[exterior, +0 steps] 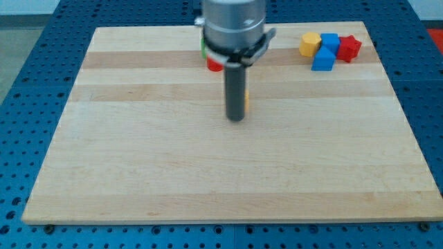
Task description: Move yellow blocks into blue blocks
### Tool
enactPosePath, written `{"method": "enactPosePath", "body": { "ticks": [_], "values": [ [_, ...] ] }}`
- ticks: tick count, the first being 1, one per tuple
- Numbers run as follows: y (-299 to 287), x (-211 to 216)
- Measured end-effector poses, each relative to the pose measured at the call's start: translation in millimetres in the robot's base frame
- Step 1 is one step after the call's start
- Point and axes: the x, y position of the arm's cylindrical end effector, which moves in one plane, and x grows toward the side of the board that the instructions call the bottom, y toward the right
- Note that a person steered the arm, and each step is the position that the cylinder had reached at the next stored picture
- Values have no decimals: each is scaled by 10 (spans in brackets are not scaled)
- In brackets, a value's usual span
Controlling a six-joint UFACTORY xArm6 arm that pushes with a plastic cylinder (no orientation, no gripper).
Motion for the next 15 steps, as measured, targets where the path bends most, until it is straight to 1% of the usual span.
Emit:
{"method": "enactPosePath", "body": {
  "ticks": [2,4,5,7,8,9,10,12,13,14,15],
  "values": [
    [99,-83],
    [-248,264],
    [-314,148],
    [-246,-339],
    [-245,-345],
    [2,-590],
    [391,-875],
    [386,-875],
    [-99,-853],
    [-235,-813],
    [-302,-572]
  ]
}}
